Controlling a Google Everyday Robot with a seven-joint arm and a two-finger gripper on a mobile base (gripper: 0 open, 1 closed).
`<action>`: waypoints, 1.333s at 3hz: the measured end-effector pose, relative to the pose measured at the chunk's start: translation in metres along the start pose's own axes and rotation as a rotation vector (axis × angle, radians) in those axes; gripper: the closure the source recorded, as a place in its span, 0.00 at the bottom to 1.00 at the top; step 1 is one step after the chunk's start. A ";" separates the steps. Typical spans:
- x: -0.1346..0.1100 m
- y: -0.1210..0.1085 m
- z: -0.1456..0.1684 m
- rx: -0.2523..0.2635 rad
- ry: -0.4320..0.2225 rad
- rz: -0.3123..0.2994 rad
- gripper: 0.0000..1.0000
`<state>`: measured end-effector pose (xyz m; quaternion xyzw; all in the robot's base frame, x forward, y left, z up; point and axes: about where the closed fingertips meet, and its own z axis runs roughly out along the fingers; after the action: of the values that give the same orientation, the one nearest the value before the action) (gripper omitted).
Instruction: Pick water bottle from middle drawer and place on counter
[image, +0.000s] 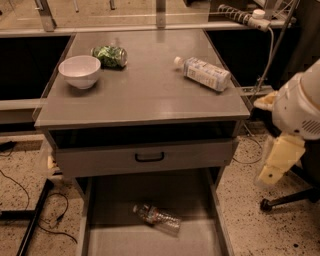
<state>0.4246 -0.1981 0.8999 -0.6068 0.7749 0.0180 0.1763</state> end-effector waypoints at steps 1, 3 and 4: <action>0.002 0.003 0.004 -0.005 0.007 0.003 0.00; -0.011 0.023 0.044 -0.057 -0.074 0.007 0.00; -0.036 0.064 0.126 -0.152 -0.193 -0.004 0.00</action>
Offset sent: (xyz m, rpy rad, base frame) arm -0.0106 0.0101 -0.0230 0.0982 0.0293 0.0163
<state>0.4029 -0.1167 0.7804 -0.6153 0.7495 0.1346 0.2037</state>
